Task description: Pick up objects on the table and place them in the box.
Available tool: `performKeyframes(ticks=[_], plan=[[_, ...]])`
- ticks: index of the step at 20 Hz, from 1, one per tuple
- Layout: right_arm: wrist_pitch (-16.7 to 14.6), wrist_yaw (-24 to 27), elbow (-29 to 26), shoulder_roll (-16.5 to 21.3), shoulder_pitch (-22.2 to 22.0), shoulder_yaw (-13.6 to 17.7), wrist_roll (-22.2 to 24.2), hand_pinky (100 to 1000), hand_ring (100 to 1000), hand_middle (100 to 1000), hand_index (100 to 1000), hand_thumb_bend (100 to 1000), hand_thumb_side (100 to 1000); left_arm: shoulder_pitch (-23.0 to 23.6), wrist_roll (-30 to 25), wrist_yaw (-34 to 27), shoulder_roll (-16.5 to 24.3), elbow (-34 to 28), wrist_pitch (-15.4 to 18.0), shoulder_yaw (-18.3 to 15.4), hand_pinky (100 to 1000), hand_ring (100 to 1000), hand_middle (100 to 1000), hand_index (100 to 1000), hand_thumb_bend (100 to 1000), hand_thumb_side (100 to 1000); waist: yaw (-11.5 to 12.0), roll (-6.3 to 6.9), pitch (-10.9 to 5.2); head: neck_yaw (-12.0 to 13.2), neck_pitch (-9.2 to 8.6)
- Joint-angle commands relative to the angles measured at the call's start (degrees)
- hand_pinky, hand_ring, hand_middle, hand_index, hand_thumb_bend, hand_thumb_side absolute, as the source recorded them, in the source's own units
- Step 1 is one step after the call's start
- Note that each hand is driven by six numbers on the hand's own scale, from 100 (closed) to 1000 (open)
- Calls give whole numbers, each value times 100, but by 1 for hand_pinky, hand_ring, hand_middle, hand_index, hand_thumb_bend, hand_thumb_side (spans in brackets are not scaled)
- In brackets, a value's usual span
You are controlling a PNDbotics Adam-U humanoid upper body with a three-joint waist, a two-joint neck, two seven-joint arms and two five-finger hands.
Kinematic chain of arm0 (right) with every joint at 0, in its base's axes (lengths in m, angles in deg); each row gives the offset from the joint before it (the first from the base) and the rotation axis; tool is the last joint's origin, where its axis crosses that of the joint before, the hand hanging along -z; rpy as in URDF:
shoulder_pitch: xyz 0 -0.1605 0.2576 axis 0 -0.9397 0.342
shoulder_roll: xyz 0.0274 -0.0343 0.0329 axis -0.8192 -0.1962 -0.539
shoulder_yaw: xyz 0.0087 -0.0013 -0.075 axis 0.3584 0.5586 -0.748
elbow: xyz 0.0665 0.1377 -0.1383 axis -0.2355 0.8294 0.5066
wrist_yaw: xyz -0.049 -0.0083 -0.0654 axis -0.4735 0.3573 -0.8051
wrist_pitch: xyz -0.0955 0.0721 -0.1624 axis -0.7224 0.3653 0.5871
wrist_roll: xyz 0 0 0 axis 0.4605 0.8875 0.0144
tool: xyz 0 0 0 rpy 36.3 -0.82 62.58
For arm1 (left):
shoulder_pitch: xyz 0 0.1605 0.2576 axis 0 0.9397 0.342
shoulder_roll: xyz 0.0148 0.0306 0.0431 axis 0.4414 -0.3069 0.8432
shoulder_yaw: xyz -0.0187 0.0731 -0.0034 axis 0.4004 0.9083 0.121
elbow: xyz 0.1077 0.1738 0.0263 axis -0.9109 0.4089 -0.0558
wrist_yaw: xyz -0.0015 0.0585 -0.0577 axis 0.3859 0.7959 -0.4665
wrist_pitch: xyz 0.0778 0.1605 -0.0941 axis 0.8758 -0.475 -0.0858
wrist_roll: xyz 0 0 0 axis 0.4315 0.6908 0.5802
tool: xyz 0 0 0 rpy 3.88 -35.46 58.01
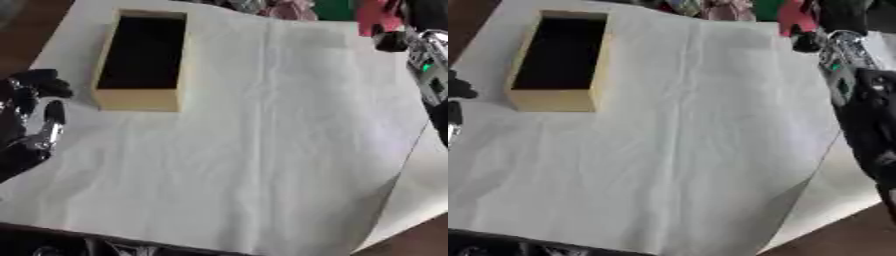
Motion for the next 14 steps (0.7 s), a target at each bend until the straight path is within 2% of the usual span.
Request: performKeyframes(ticks=[1, 7, 14], plan=[[-120, 18, -371, 179, 185, -85, 78, 656, 693, 453, 520, 268, 100, -14, -14, -40, 117, -102, 2, -4, 1000, 722, 668, 813, 100, 138, 0, 13, -149, -2, 21], [-313, 34, -746, -33, 334, -284, 243, 658, 687, 453, 519, 268, 100, -15, -31, -58, 122, -97, 0, 13, 1000, 723, 668, 813, 100, 135, 23, 0, -184, -29, 2], [-532, 11, -878, -500, 559, -507, 391, 656, 694, 453, 521, 249, 100, -59, -71, -83, 109, -102, -2, 49, 1000, 724, 668, 813, 100, 135, 97, -15, -179, -93, -36]])
